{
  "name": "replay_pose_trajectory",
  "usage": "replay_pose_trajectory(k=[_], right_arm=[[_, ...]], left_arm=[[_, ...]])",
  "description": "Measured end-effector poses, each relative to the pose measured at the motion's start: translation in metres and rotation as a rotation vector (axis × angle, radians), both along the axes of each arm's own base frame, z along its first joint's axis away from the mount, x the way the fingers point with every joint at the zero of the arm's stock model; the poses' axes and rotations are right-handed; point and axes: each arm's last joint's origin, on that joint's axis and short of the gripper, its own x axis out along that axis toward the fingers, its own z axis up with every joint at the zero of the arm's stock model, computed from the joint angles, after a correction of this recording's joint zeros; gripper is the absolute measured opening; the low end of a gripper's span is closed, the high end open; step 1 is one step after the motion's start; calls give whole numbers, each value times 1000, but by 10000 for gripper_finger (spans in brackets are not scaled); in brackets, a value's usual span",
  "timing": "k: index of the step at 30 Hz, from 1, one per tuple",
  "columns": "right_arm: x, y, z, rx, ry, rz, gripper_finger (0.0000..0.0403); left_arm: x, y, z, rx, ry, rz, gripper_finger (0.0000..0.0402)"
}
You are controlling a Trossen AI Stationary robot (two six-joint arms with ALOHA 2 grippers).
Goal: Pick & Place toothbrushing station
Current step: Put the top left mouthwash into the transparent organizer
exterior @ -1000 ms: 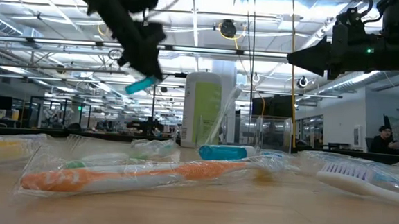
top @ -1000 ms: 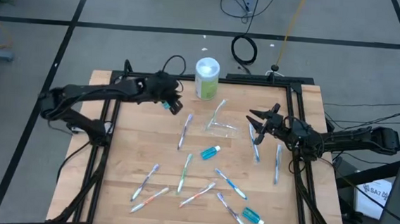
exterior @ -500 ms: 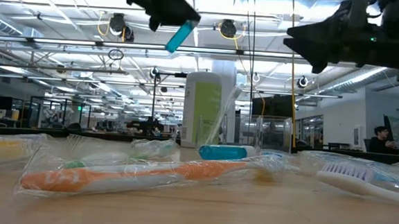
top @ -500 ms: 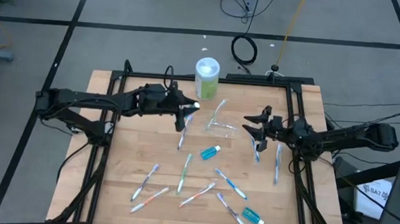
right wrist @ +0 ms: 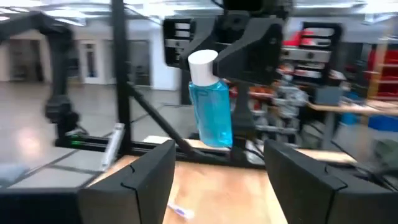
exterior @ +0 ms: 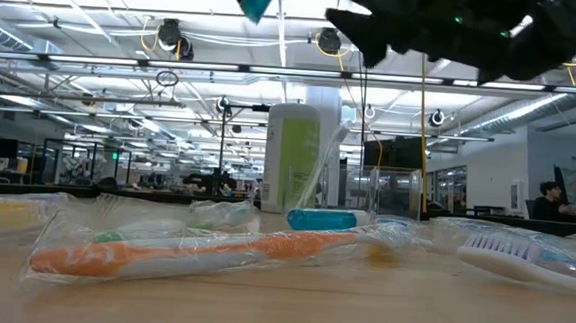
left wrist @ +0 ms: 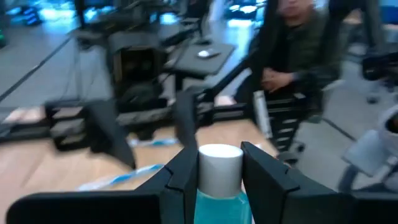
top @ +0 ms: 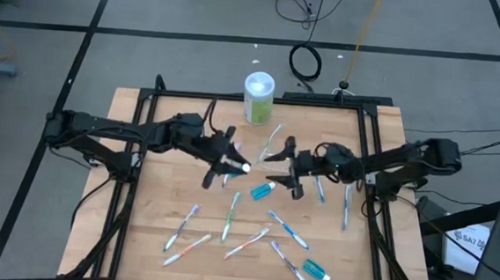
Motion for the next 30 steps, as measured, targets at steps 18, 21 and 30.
replay_pose_trajectory(k=[18, 21, 30], right_arm=[[65, 1, 20, 23, -28, 230, 239], [72, 2, 23, 17, -37, 253, 237], [77, 2, 23, 45, 25, 279, 220]], left_arm=[[1, -15, 4, 21, -62, -85, 104], [1, -15, 4, 22, -61, -85, 104], [1, -15, 4, 12, -56, -83, 104]])
